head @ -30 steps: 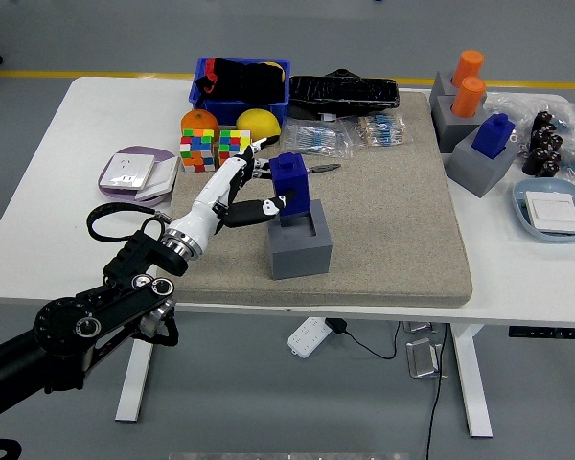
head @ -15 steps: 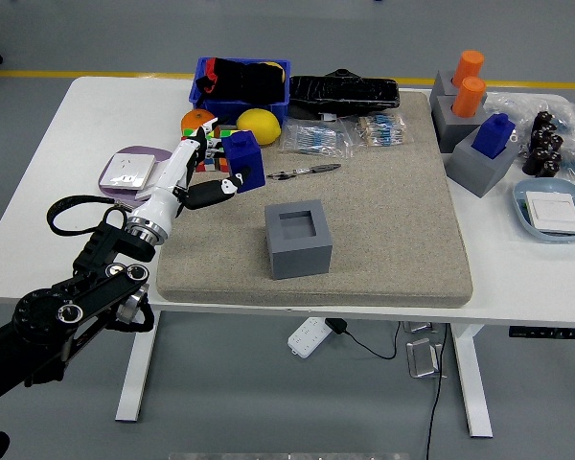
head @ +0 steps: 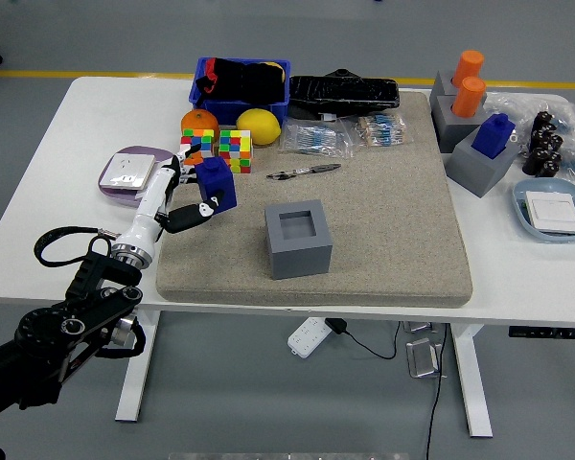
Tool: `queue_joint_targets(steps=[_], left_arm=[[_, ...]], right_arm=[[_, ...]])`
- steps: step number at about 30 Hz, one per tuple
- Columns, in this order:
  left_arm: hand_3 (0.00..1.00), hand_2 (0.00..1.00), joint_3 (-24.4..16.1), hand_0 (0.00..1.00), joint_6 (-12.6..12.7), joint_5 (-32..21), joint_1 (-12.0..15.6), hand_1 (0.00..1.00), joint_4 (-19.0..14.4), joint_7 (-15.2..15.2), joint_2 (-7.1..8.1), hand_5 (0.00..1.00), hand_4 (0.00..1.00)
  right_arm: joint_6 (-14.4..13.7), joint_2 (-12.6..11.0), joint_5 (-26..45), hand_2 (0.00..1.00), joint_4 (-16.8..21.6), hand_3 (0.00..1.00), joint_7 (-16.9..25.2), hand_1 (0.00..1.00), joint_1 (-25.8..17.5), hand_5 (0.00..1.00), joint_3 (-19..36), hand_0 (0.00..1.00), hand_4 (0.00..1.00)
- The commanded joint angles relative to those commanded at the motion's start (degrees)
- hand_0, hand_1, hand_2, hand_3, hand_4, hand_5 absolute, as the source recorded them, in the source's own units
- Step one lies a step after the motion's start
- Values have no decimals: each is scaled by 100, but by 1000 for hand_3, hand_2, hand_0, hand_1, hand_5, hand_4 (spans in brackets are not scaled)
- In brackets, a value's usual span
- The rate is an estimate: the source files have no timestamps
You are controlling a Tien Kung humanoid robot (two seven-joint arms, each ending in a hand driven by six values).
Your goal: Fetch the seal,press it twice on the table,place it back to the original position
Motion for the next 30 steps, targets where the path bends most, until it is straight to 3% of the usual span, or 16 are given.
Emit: queue_joint_targets(steps=[14,30], left_arm=[[920,467,437,890,133,-450,94,579,521,-322,-156,2,630],[915,466,650,886,107,-667,155,581,740,-424,-221,2,638]], right_arm=[[9,8,34,682,17,641,0,702,-8,539,-33,787,760],[15,16,49,682,15,641,4,700,-30,537,-37,786,761]])
